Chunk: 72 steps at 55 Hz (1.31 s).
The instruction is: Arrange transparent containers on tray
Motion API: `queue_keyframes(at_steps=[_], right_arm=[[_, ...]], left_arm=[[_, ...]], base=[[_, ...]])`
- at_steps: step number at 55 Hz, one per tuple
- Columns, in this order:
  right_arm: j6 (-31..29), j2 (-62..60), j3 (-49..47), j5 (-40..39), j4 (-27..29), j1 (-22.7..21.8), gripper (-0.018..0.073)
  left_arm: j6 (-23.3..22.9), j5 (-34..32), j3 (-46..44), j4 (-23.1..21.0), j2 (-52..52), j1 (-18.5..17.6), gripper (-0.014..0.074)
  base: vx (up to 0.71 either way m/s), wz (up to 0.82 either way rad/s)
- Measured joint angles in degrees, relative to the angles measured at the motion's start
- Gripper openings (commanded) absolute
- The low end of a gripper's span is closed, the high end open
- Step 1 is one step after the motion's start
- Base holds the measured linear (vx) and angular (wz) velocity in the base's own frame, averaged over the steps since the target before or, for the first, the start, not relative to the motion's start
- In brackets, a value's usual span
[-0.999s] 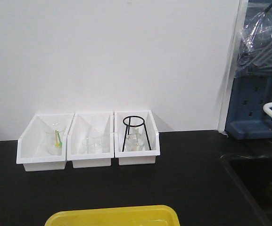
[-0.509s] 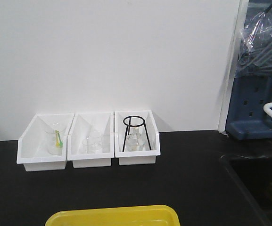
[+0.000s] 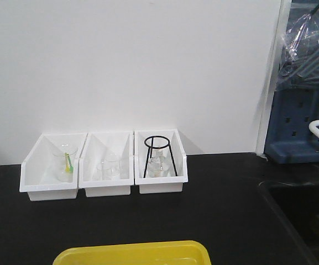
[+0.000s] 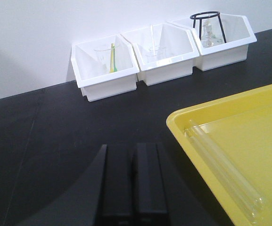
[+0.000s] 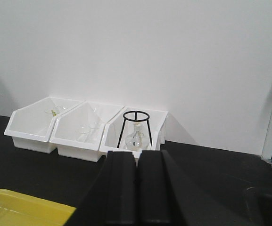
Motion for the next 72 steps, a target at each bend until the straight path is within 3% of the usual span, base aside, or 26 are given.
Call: queue_keyframes(at_steps=[45,52,58,72], right_arm=[[0.0,0.0,0.0,0.08,0.0,0.0,-0.0011],[1.22,-0.43,1.16,0.74,-3.21,-0.61,-0.0011],[6.66,-3.34,6.39,0.79,-7.72,-4.21,-0.0011],[19.46,-22.29,24.93,3.85,-17.97,-18.5,-0.0011]], left_arm=[[0.0,0.0,0.0,0.17,0.0,0.0,-0.0003],[0.0,0.0,0.0,0.17,0.0,0.0,-0.0003],[0.0,0.0,0.0,0.17,0.0,0.0,-0.0003],[0.0,0.0,0.0,0.17,0.0,0.0,-0.0003]], base=[[0.0,0.0],[0.0,0.0],[0.0,0.0],[0.0,0.0]])
